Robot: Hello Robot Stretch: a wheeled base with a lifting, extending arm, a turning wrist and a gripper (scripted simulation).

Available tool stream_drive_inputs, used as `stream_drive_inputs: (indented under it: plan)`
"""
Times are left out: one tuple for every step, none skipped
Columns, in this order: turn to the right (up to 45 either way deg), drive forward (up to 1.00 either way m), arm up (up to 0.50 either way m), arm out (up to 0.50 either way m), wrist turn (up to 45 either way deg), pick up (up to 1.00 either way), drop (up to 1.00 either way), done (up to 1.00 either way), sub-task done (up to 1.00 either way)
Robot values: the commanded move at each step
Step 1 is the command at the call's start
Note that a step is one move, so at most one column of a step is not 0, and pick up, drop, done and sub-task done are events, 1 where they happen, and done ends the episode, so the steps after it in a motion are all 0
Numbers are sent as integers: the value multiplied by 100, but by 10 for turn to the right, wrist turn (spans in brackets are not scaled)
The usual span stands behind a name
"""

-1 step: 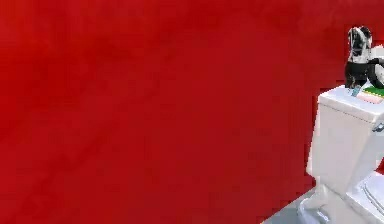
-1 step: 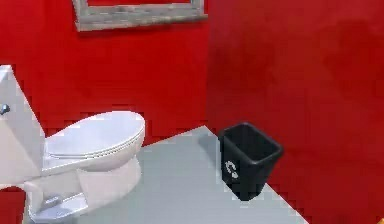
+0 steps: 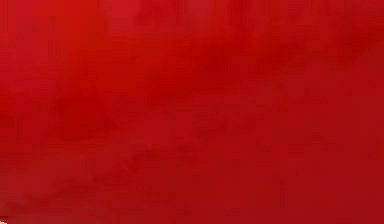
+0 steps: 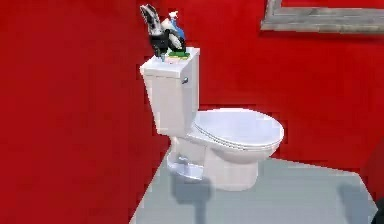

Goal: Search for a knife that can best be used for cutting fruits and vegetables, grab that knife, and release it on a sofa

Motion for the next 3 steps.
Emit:
stream_drive_inputs:
  plan:
    - [-450, 0, 0, 0, 0, 0, 0, 0, 0]
    - [-270, 0, 0, 0, 0, 0, 0, 0, 0]
    - [0, 100, 0, 0, 0, 0, 0, 0, 0]
